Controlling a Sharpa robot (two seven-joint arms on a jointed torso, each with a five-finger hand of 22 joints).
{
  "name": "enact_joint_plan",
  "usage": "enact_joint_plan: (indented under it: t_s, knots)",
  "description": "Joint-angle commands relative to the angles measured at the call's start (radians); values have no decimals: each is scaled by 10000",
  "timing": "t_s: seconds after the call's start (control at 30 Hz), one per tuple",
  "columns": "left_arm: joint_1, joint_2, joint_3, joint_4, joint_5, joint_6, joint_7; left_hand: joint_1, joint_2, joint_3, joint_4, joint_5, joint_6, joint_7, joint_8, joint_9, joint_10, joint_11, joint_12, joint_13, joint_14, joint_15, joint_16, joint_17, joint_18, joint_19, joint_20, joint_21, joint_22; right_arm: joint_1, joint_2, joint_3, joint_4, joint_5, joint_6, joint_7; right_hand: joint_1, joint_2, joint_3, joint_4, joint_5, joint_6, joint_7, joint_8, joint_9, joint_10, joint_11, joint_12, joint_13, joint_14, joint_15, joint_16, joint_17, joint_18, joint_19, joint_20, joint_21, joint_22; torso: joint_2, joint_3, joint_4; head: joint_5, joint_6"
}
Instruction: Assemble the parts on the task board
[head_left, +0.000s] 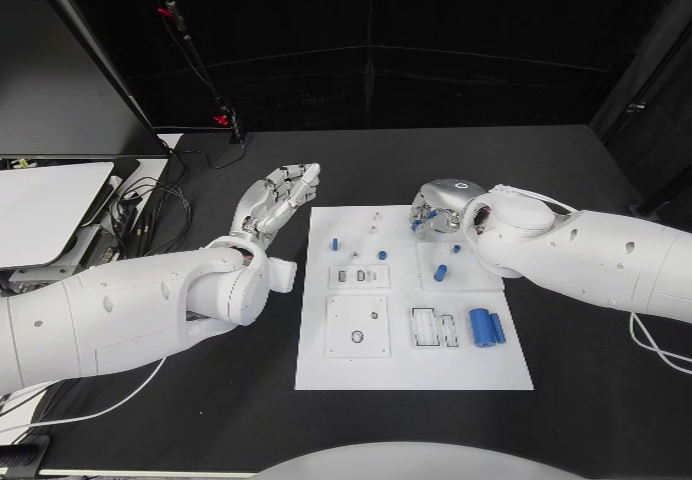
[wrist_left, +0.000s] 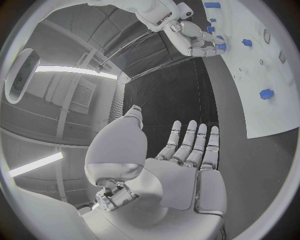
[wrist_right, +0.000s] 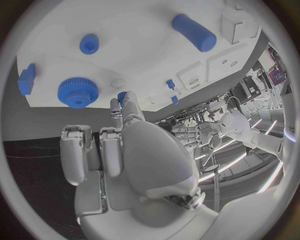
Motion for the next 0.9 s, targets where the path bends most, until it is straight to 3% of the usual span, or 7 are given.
enact_joint_plan:
  t_s: [0.03, 0.17, 0.23, 0.47, 0.9]
  knots:
    - [15, 20, 9, -5, -70, 39, 3270, 23, 113, 55, 14, 63, 49, 1557, 59, -9, 76, 17, 60, -12, 98, 1, 61, -14, 130, 43, 5, 56, 13, 29, -62, 12, 122, 61, -1710, 771, 55, -23, 46, 12, 37, 228, 150, -37, 41, 97, -5, -64, 10, 887, 97, 21, 1669, -111, 973, 5, 64, 2469, -15, -7, 5, -24, 20]
    - [14, 33, 8, -21, -70, 44, 3264, 23, 113, 55, 14, 63, 49, 1557, 59, -9, 76, 17, 60, -12, 98, 1, 61, -14, 130, 43, 5, 56, 13, 35, -161, 24, 307, 192, -2346, 1091, 71, -39, 62, 32, 37, 241, 161, -79, 27, 123, 4, -131, 10, 892, 105, 25, 1701, -117, 987, 14, 75, 2496, 2, -2, -3, -4, 89]
    - [14, 37, 8, -28, -70, 45, 3259, 24, 114, 54, 14, 65, 51, 1557, 61, -11, 78, 17, 62, -12, 101, 3, 63, -14, 130, 41, 6, 56, 12, 38, -161, 41, 346, 253, -2397, 1146, 81, -59, 70, 50, 37, 230, 170, -123, 12, 141, 12, -184, 10, 896, 113, 27, 1722, -120, 993, 21, 80, 2508, 3, -2, -2, 2, 95]
    - [14, 46, 7, -19, -70, 52, 3236, 26, 116, 52, 15, 67, 54, 1557, 62, -12, 80, 17, 64, -12, 104, 4, 65, -14, 130, 39, 7, 57, 11, 45, 323, 199, -92, 441, -1822, 1259, 77, -104, 87, 142, 35, 223, 204, -246, -23, 170, 54, -357, 10, 900, 146, 31, 1743, -127, 1009, 50, 92, 2538, 15, 12, 42, 72, 138]
    - [14, 61, 7, -17, -70, 44, 3222, 30, 121, 50, 15, 76, 58, 1557, 65, -16, 83, 17, 67, -12, 110, 7, 69, -14, 130, 42, 10, 62, 14, 45, 1313, 248, -1171, 533, -1087, 1357, 159, -143, 133, 157, 36, 259, 180, -318, -33, 191, 36, -486, 12, 910, 149, 39, 1807, -135, 1028, 63, 107, 2574, 19, -2, 48, 162, 190]
